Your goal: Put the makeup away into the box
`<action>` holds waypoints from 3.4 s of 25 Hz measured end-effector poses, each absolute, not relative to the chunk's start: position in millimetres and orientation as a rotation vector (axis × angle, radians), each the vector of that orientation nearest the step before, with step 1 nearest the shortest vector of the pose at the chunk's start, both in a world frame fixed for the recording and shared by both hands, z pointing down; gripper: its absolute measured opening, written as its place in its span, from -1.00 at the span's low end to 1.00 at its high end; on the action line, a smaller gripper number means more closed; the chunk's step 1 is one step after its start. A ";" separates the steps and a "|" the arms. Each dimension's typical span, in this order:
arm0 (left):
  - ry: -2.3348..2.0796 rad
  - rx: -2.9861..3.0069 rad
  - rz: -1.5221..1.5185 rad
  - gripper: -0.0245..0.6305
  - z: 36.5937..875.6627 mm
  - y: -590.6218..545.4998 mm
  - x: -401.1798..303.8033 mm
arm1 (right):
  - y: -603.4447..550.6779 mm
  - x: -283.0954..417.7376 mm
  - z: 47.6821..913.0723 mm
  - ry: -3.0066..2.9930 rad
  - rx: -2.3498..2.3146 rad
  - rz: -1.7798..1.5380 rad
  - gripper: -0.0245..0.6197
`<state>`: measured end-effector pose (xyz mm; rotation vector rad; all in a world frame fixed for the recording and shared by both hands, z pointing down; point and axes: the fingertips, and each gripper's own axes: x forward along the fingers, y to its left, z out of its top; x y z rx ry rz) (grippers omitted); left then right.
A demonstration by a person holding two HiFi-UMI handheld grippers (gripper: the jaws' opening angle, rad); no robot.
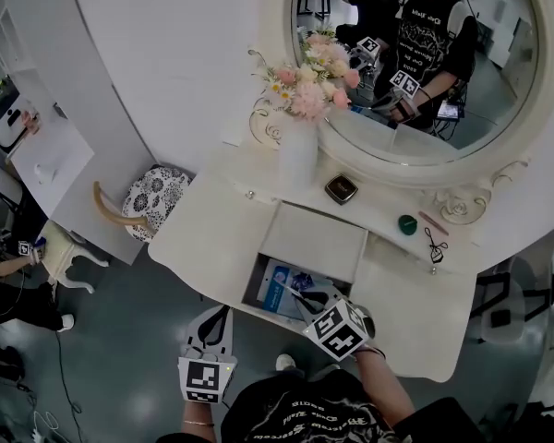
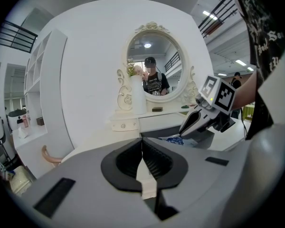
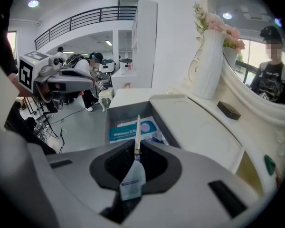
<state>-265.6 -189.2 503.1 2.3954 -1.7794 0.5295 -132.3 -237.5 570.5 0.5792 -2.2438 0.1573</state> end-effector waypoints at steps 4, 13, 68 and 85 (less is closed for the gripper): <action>-1.783 2.395 0.531 -0.88 502.8 -189.5 -268.0 | -237.5 -138.1 574.3 -2.236 0.554 0.154 -0.79; -1.791 2.375 0.531 -0.87 506.9 -189.6 -271.7 | -235.0 -142.5 589.1 -2.201 0.513 0.164 -0.79; -1.619 2.580 0.463 -0.88 494.1 -203.7 -206.3 | -229.3 -46.3 517.1 -2.396 1.045 0.352 -0.32; -1.429 2.662 0.362 -0.88 485.7 -211.3 -133.3 | -198.3 76.2 501.3 -2.278 1.458 0.414 -0.32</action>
